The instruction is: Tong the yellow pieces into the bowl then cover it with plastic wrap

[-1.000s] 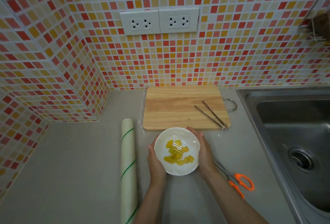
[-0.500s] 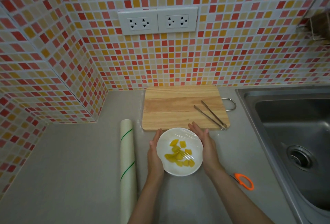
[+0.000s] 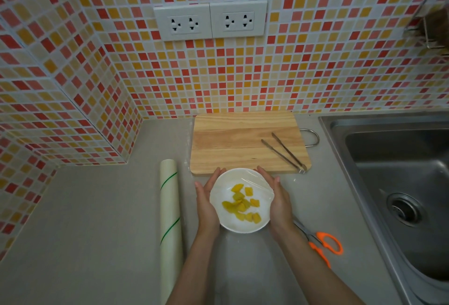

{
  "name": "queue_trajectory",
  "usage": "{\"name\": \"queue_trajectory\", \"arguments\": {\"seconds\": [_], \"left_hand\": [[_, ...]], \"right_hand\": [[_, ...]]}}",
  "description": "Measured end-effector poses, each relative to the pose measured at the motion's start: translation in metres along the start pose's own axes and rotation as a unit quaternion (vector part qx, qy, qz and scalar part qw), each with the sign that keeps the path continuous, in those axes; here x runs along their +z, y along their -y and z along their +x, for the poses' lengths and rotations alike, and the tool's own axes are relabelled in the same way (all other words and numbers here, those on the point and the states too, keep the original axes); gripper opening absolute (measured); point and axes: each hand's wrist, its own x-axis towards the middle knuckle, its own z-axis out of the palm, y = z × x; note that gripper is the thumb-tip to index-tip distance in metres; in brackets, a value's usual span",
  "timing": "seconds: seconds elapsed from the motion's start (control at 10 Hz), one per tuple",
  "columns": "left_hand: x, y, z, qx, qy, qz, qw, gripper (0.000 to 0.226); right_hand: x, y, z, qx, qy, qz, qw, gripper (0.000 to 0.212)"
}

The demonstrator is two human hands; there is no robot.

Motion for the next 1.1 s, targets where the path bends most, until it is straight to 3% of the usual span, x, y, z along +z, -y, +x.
{"name": "queue_trajectory", "arguments": {"seconds": [0.5,0.8,1.1], "left_hand": [[0.001,-0.005,0.008,-0.036,0.024,0.001,0.999,0.062],[-0.002,-0.005,0.008,-0.021,0.022,0.072,0.997,0.047],[-0.001,-0.011,0.003,0.009,0.018,0.158,0.987,0.049]], "right_hand": [[0.006,0.001,-0.004,-0.040,-0.046,-0.005,0.998,0.040],[0.009,0.003,-0.008,-0.045,-0.058,0.013,0.997,0.039],[0.010,0.010,-0.011,-0.047,-0.057,-0.020,0.997,0.043]]}}
